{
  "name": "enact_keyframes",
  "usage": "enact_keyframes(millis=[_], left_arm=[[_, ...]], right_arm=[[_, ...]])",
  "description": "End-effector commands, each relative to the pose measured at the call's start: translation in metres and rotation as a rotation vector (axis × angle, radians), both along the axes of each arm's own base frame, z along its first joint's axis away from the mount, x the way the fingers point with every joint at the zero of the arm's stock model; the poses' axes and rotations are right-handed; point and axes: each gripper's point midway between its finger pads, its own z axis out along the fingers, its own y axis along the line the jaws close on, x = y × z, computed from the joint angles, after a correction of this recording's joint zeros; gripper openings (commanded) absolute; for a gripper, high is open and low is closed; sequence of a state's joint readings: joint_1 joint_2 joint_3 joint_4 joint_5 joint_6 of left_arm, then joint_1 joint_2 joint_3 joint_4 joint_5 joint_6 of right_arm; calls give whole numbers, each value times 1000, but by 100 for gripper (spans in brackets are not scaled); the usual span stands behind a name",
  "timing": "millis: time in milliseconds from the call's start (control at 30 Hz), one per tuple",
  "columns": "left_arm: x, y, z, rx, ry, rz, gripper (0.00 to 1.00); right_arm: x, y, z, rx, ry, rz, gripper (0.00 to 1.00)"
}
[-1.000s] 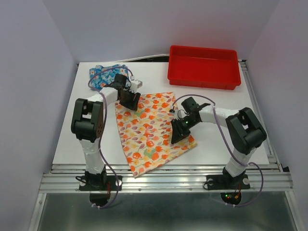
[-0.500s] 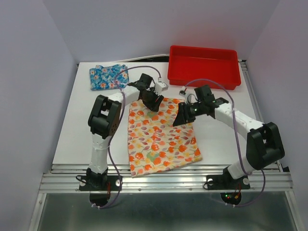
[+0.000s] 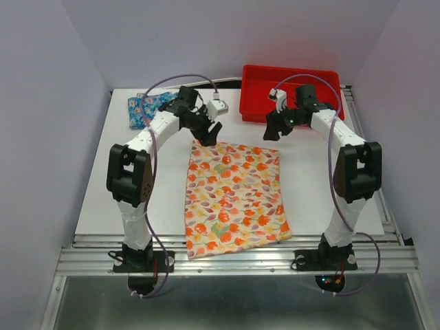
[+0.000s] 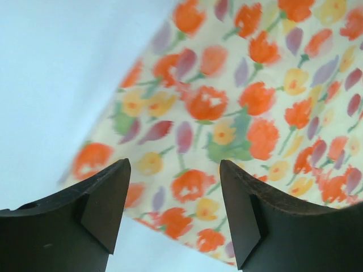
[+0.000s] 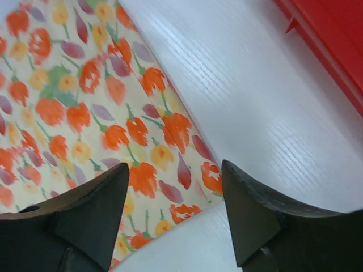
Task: Fold and stack the skirts
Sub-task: Flatten the skirt out, then fold the skirt
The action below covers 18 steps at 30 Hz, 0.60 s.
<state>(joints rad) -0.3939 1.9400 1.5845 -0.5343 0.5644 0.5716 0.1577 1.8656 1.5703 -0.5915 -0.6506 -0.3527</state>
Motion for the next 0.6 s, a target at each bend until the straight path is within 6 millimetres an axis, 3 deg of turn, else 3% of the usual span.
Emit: enact_keyframes(millis=[0,67,300,400,500,567], left_arm=[[30,18,54,-7,-157,-53,76],[46,27,56,-20,-170,-31,75],[74,40,63,-98,-198,-23,74],[87,46,51,-55,-227,-43,74],[87,47,42,-23,-227,-122,74],[85,46,24,-8,-194,-170,74]], right_arm=[[3,-6,-26,-118,16,121,68],[10,-8,-41,-145,14,142,61],[11,-15,-88,-213,42,214,60],[8,-17,-108,-226,79,227,61],[1,-17,-118,-223,103,249,60],[-2,-16,-122,-214,118,262,54]])
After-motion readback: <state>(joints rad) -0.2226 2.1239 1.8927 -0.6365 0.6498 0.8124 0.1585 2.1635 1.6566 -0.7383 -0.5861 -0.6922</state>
